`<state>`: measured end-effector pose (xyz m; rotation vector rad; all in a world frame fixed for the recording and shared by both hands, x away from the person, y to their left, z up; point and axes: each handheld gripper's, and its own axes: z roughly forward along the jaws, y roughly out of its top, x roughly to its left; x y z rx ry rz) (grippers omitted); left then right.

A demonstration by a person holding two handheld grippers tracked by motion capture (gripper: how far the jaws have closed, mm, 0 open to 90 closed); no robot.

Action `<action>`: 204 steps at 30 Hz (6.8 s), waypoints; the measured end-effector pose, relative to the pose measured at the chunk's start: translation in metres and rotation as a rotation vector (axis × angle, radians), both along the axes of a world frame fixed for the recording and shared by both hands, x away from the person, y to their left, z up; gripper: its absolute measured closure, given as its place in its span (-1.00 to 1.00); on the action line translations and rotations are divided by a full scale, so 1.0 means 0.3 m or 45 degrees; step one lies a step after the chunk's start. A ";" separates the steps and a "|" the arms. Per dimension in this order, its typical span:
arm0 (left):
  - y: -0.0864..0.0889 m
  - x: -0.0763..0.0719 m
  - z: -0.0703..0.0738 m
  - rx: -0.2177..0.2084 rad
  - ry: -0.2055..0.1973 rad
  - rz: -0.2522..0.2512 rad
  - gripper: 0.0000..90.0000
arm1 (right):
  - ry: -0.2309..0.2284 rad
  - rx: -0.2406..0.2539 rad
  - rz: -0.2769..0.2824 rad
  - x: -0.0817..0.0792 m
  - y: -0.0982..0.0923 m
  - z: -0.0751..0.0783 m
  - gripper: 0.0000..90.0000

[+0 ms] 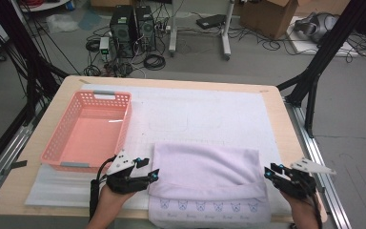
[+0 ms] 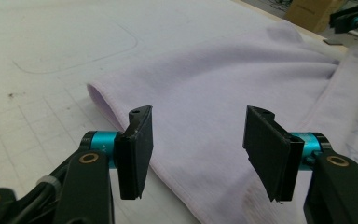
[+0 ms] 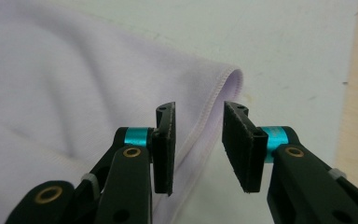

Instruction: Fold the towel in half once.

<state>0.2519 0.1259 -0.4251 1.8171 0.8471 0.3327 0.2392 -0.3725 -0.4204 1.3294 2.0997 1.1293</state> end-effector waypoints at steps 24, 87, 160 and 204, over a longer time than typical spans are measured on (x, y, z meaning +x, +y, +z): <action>-0.040 0.205 -0.067 0.145 0.121 0.172 -0.12 | 0.081 -0.020 -0.166 0.182 0.020 -0.055 0.30; -0.085 0.505 0.046 0.081 0.106 0.415 0.95 | 0.000 -0.006 -0.121 0.417 0.077 0.031 0.91; -0.016 0.134 -0.052 0.060 0.112 0.117 0.22 | 0.040 0.001 0.088 0.055 0.068 -0.074 0.60; -0.041 0.067 -0.066 0.128 0.052 0.117 0.95 | 0.048 -0.166 0.050 0.028 0.116 -0.085 0.80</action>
